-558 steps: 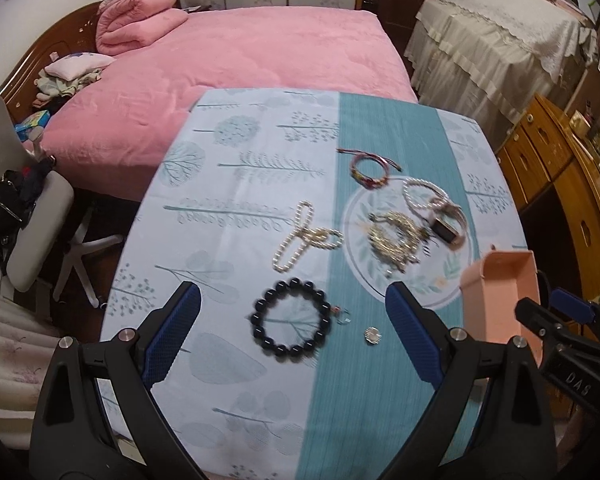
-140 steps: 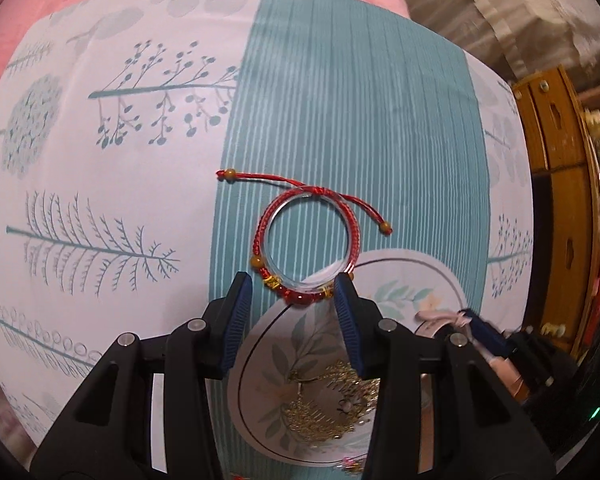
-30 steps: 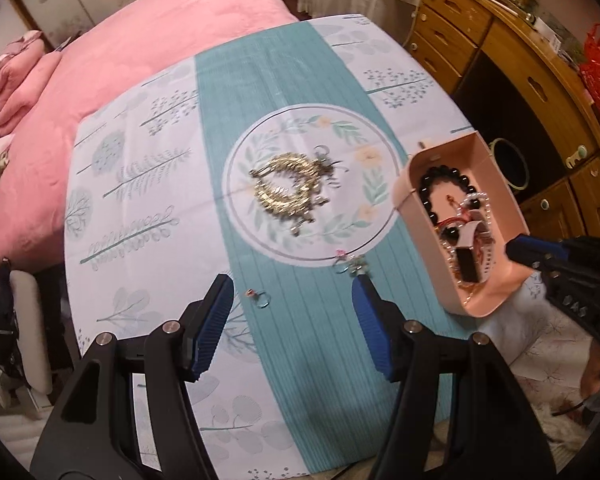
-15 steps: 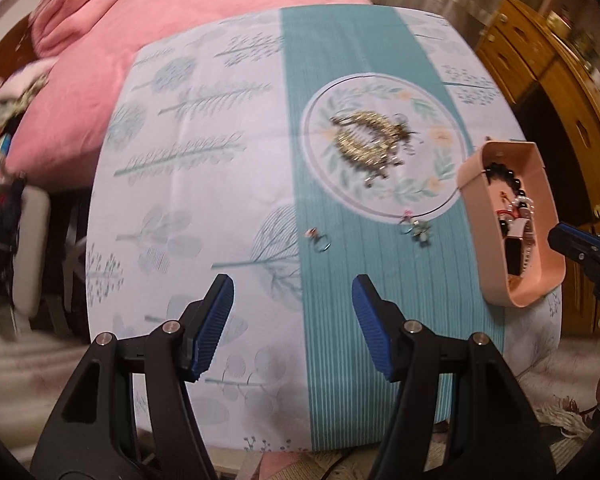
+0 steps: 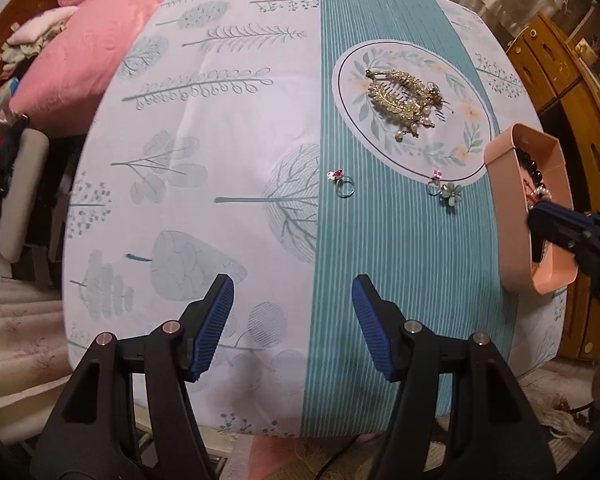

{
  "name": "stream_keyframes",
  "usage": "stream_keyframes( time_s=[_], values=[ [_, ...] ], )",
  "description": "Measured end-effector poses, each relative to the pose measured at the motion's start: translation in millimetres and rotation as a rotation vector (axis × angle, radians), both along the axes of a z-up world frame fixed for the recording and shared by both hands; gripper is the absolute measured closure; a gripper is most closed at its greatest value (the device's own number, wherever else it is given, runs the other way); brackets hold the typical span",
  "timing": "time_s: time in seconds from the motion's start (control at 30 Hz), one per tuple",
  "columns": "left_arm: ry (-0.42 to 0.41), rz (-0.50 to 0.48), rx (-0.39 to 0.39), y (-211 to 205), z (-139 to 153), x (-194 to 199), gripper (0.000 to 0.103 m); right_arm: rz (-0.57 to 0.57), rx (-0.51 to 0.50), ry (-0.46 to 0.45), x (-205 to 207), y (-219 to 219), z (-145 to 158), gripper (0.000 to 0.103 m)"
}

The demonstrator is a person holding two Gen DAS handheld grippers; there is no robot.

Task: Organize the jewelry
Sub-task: 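Open both tools and withdraw them from the box toward the rings, then grasp the red-stone ring with the left tool while the right tool grasps the blue flower earring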

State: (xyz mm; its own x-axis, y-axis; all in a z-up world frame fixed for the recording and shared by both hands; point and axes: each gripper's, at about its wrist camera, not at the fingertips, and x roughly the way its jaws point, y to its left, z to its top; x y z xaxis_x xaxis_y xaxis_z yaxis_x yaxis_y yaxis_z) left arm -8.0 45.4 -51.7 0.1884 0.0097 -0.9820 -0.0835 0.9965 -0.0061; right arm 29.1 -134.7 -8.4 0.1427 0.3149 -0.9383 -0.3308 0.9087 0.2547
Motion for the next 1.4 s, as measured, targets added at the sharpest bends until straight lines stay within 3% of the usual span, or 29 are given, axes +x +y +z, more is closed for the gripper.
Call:
stream_keyframes(
  time_s=[0.17, 0.3, 0.77, 0.83, 0.87, 0.93, 1.07, 1.2, 1.4],
  values=[
    [-0.003, -0.001, -0.048, 2.4, -12.0, 19.2, 0.044, 0.022, 0.008, 0.015, 10.6, 18.3, -17.6, 0.090],
    [0.003, -0.004, -0.083, 6.1, -23.2, 35.4, 0.044, 0.039, -0.040, 0.012, 16.1, 28.5, -37.6, 0.081],
    [0.013, -0.037, -0.115, 0.8, -46.8, 79.1, 0.044, 0.059, -0.157, 0.007, 27.0, 48.2, -96.0, 0.081],
    [0.013, -0.051, -0.109, -2.3, -48.9, 80.8, 0.044, 0.070, -0.172, -0.007, 26.9, 51.9, -98.3, 0.083],
    [0.012, -0.056, -0.103, -4.0, -50.1, 82.0, 0.044, 0.075, -0.181, -0.019, 27.0, 52.5, -100.2, 0.091],
    [0.018, -0.058, -0.096, -7.4, -53.8, 85.2, 0.045, 0.074, -0.167, -0.013, 27.4, 52.5, -100.1, 0.091],
    [0.011, -0.042, -0.107, -8.6, -59.4, 90.7, 0.060, 0.060, -0.141, 0.011, 27.9, 49.1, -99.2, 0.092],
    [-0.001, -0.025, -0.108, -10.0, -60.0, 92.6, 0.063, 0.052, -0.117, 0.015, 24.0, 44.3, -92.3, 0.092],
    [-0.012, -0.031, -0.073, -21.9, -62.6, 95.6, 0.080, 0.043, -0.097, 0.001, 21.4, 31.1, -80.1, 0.092]
  ],
)
